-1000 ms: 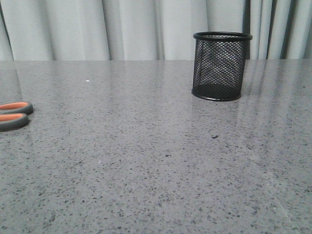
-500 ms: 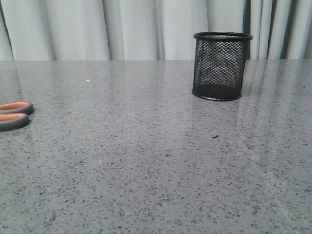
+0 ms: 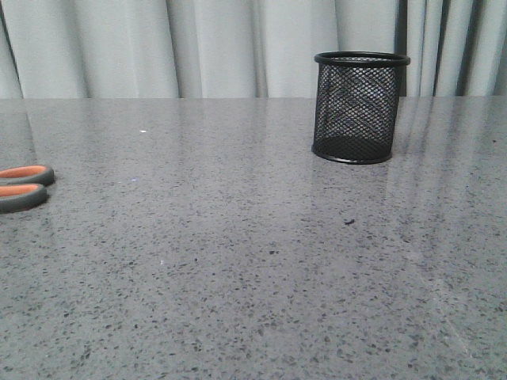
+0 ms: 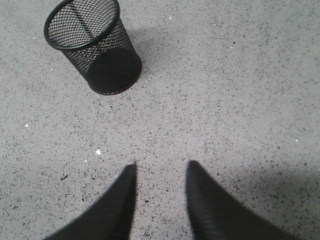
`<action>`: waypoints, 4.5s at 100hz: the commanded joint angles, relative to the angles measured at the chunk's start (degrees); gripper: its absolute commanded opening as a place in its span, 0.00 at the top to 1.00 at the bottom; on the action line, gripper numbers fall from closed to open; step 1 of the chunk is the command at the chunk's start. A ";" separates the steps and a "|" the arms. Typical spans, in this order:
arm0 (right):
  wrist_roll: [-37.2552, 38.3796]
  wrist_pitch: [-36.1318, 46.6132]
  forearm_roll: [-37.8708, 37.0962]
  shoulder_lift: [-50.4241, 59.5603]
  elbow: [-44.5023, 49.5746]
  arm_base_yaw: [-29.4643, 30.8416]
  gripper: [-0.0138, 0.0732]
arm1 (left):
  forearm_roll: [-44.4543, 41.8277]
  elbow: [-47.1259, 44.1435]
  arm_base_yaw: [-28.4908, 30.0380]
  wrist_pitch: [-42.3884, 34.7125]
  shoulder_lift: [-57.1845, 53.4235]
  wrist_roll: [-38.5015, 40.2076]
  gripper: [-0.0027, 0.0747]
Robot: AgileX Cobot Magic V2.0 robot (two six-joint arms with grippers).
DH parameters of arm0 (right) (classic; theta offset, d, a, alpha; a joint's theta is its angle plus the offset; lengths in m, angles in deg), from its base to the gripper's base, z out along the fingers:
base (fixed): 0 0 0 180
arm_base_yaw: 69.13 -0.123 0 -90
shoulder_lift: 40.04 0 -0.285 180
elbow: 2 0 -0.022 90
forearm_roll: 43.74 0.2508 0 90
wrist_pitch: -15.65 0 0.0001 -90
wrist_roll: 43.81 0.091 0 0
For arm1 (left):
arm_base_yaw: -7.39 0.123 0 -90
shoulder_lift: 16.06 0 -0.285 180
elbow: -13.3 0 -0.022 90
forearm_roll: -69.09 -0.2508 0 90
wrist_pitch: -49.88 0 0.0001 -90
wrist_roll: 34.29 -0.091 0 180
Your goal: Put scissors into bucket
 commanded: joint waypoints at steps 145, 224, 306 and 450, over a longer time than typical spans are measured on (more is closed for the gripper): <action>-5.66 -1.51 0.59 -2.29 -3.83 0.33 0.40 | -4.71 25.72 -2.32 15.15 48.88 -69.65 0.56; -5.66 -1.73 0.59 -2.29 -3.83 0.22 0.40 | -5.04 25.61 -2.68 15.15 54.57 -69.65 0.56; -5.66 -3.16 0.59 -2.29 -3.83 0.13 0.40 | -6.80 25.61 -2.68 15.15 50.57 -68.88 0.56; -5.66 -2.79 0.59 -2.29 -3.83 -3.47 0.40 | -3.92 22.35 -2.68 12.70 53.31 -71.03 0.72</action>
